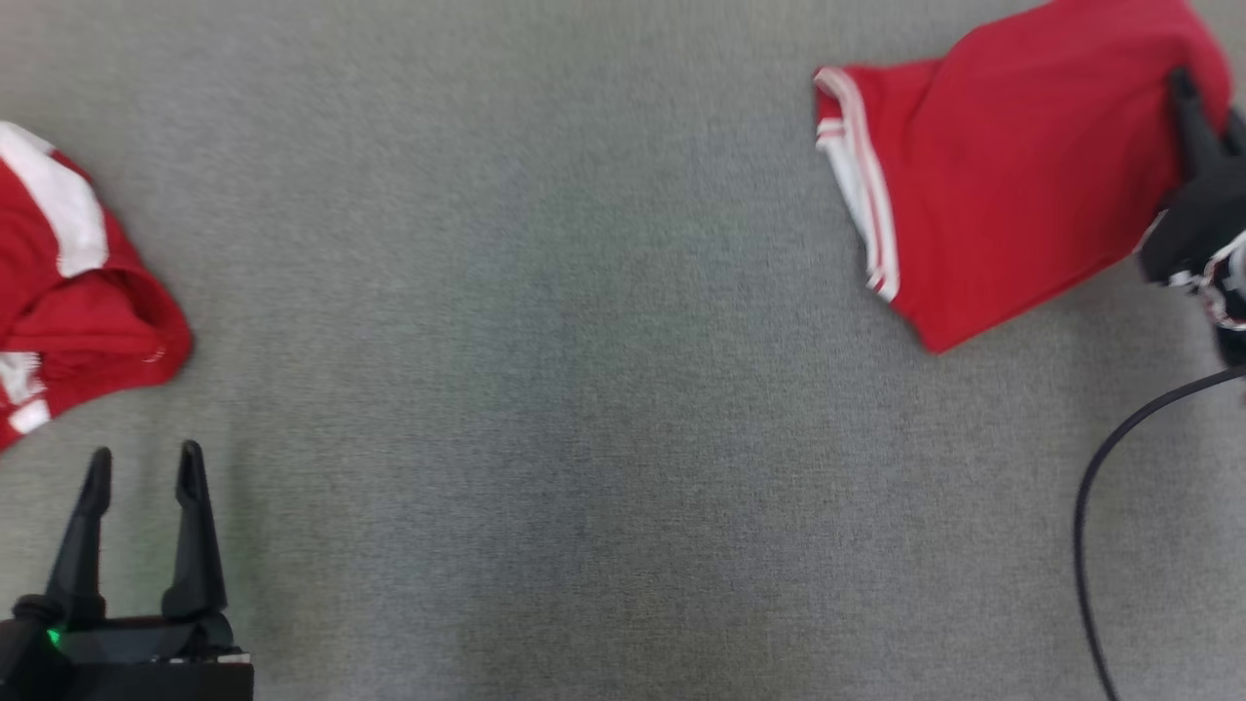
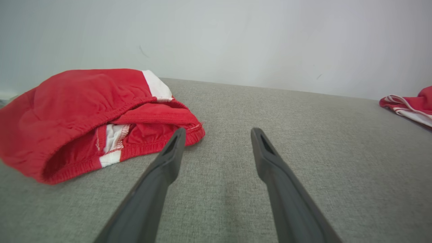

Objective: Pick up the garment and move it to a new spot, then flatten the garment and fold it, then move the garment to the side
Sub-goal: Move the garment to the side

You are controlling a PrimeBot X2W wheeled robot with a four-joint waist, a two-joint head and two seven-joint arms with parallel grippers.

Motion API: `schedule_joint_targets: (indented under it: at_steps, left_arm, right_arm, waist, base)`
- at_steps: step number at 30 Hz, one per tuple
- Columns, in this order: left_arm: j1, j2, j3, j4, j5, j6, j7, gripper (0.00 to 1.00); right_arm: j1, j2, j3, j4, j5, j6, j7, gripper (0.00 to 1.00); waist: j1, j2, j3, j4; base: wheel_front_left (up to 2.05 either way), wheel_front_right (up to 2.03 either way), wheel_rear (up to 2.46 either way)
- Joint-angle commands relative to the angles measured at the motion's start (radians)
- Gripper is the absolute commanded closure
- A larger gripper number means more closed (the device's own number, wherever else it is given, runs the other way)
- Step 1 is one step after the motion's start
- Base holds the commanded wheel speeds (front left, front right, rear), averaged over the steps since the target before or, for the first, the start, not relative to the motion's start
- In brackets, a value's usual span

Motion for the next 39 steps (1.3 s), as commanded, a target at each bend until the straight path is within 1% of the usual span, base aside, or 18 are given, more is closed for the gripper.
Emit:
schedule_joint_targets:
  at_steps: [1, 6, 14, 25, 32, 33, 34, 35, 39]
  left_arm:
    - [-0.010, 0.009, 0.006, -0.019, 0.009, -0.003, 0.000, 0.00]
    - [-0.011, 0.025, 0.018, -0.063, 0.015, -0.005, -0.001, 0.00]
    - [-0.016, 0.036, 0.020, -0.088, 0.017, -0.006, -0.001, 0.00]
    - [-0.015, 0.040, 0.027, -0.108, 0.013, -0.007, -0.001, 0.00]
    - [-0.016, 0.036, 0.033, -0.111, 0.014, -0.007, -0.001, 0.00]
    - [-0.017, 0.035, 0.034, -0.111, 0.014, -0.007, -0.001, 0.00]
    - [-0.017, 0.035, 0.035, -0.110, 0.015, -0.007, -0.001, 0.00]
    - [-0.018, 0.034, 0.035, -0.109, 0.015, -0.007, -0.001, 0.00]
    - [-0.019, 0.031, 0.037, -0.104, 0.016, -0.006, -0.001, 0.00]
  right_arm:
    - [-0.019, -0.016, -0.002, 0.009, -0.014, -0.001, -0.005, 1.00]
    - [-0.064, -0.051, -0.023, 0.046, -0.034, -0.001, -0.014, 1.00]
    - [-0.119, -0.097, -0.034, 0.098, -0.081, -0.001, -0.002, 1.00]
    - [-0.175, -0.118, -0.046, 0.134, -0.124, -0.001, 0.000, 1.00]
    - [-0.183, -0.107, -0.055, 0.157, -0.124, -0.001, 0.016, 1.00]
    - [-0.185, -0.109, -0.056, 0.159, -0.128, -0.001, 0.014, 0.80]
    - [-0.185, -0.109, -0.056, 0.164, -0.132, -0.001, 0.016, 0.50]
    - [-0.186, -0.108, -0.056, 0.167, -0.135, -0.001, 0.018, 0.00]
    - [-0.193, -0.112, -0.056, 0.182, -0.157, -0.001, 0.013, 0.00]
  waist:
    - [-0.0003, -0.0001, 0.053, -0.030]
    - [-0.0003, -0.0001, 0.080, -0.040]
    - [-0.0003, -0.0001, 0.105, -0.052]
    - [-0.0003, -0.0001, 0.123, -0.050]
    - [-0.0003, -0.0001, 0.126, -0.046]
    - [-0.0003, -0.0001, 0.127, -0.045]
    - [-0.0003, -0.0001, 0.127, -0.045]
    - [-0.0003, -0.0001, 0.127, -0.046]
    - [-0.0003, -0.0001, 0.122, -0.047]
  base:
    - [0.00, 0.00, 0.00]
    - [0.00, 0.00, 0.00]
    - [0.00, 0.00, 0.00]
    - [0.00, 0.00, 0.00]
    - [0.00, 0.00, 0.00]
    - [0.00, 0.00, 0.00]
    - [0.00, 0.00, 0.00]
    - [0.00, 0.00, 0.00]
    - [0.00, 0.00, 0.00]
